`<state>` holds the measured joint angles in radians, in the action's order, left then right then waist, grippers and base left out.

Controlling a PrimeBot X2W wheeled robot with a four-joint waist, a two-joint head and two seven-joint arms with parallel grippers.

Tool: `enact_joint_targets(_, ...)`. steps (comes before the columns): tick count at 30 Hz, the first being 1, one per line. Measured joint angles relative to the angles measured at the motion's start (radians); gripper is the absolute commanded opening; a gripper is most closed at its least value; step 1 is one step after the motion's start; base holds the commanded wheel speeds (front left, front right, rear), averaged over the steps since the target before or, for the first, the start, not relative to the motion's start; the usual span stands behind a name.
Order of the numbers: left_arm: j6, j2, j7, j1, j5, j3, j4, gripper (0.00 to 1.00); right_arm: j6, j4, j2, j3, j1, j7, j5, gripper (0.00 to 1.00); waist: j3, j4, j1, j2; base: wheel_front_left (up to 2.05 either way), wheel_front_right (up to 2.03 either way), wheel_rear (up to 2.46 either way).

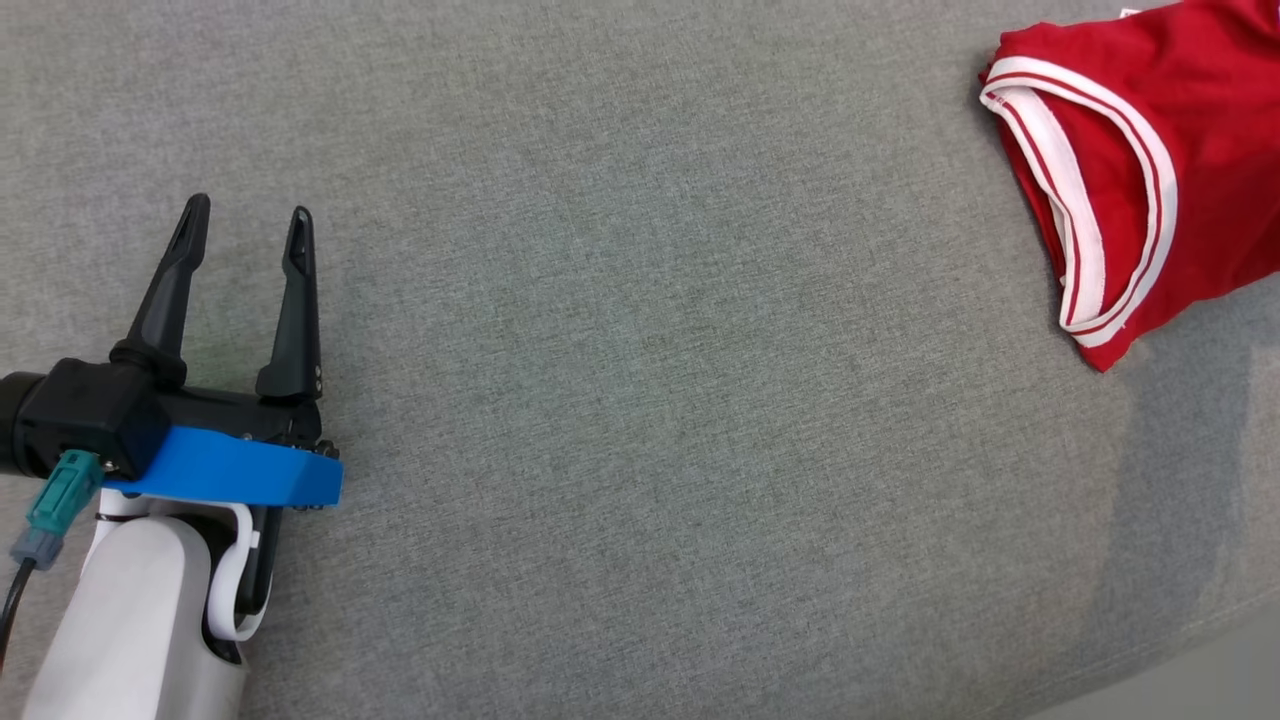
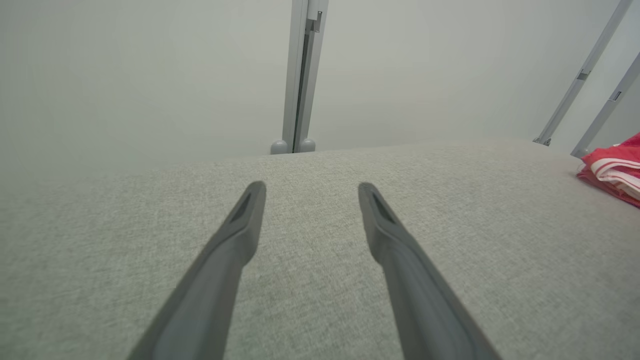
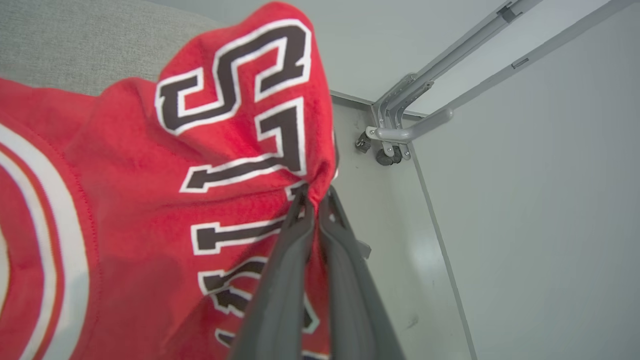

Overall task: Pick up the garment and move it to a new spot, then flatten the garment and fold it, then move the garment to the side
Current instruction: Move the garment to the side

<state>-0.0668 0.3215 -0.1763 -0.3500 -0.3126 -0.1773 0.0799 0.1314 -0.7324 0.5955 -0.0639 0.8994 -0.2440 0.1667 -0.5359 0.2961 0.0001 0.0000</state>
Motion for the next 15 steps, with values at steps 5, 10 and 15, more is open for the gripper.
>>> enact_joint_targets(5, 0.005, -0.004, -0.001, 0.01, -0.004, -0.007, 0.005, 1.0, 0.0, -0.041, -0.031, 0.062, 0.0, -0.008, -0.046, 1.0, 0.022, -0.011, 0.0, 0.0, 0.0, 0.0, 0.0)
enact_joint_targets(10, 0.006, -0.015, -0.013, 0.022, -0.014, -0.016, 0.028, 1.0, 0.0, -0.035, -0.068, 0.091, -0.008, 0.01, -0.082, 1.0, 0.06, -0.025, 0.0, 0.0, 0.0, 0.0, 0.0)
enact_joint_targets(15, 0.008, -0.043, -0.04, 0.047, -0.032, -0.023, 0.073, 1.0, 0.0, 0.024, -0.118, 0.098, -0.064, 0.053, -0.088, 1.0, 0.132, -0.056, -0.0001, 0.0, 0.0, 0.0, 0.0)
